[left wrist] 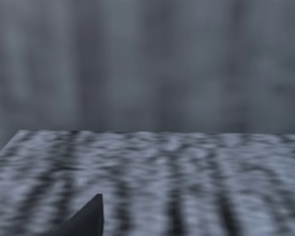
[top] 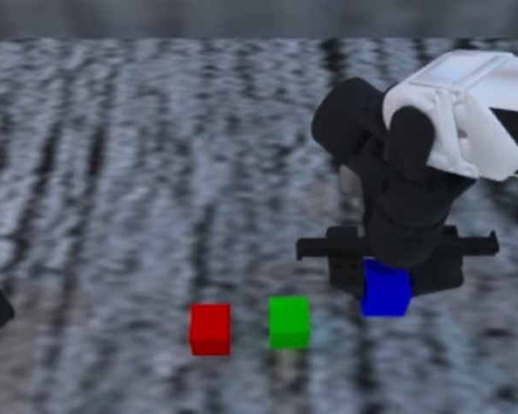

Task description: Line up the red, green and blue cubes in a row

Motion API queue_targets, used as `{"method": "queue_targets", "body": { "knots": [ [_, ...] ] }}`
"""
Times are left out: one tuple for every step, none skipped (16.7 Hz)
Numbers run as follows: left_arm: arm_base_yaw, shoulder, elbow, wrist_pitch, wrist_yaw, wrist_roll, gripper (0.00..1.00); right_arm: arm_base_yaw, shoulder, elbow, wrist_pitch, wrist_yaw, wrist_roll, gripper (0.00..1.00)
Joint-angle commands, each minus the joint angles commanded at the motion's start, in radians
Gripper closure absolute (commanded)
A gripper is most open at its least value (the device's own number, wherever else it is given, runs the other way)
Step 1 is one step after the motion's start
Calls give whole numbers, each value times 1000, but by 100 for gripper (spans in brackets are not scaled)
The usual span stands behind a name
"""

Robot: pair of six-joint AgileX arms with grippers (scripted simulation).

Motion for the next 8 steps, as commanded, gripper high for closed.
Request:
{"method": "queue_targets", "body": {
  "knots": [
    [0, 0, 0, 0, 0, 0, 0, 1, 5, -10, 14, 0, -1, 100],
    [0, 0, 0, 0, 0, 0, 0, 2, 12, -26, 37, 1, -1, 100],
    [0, 0, 0, 0, 0, 0, 0, 2, 24, -45, 69, 1, 0, 100],
    [0, 0, 0, 0, 0, 0, 0, 2, 37, -68, 108, 1, 1, 100],
    [0, 0, 0, 0, 0, 0, 0, 3, 51, -92, 150, 1, 2, 100],
    [0, 0, 0, 0, 0, 0, 0, 4, 65, -116, 190, 1, 3, 100],
    [0, 0, 0, 0, 0, 0, 0, 5, 78, -137, 223, 1, 3, 100],
    [0, 0, 0, 0, 0, 0, 0, 6, 88, -152, 247, 2, 4, 100]
  ]
}}
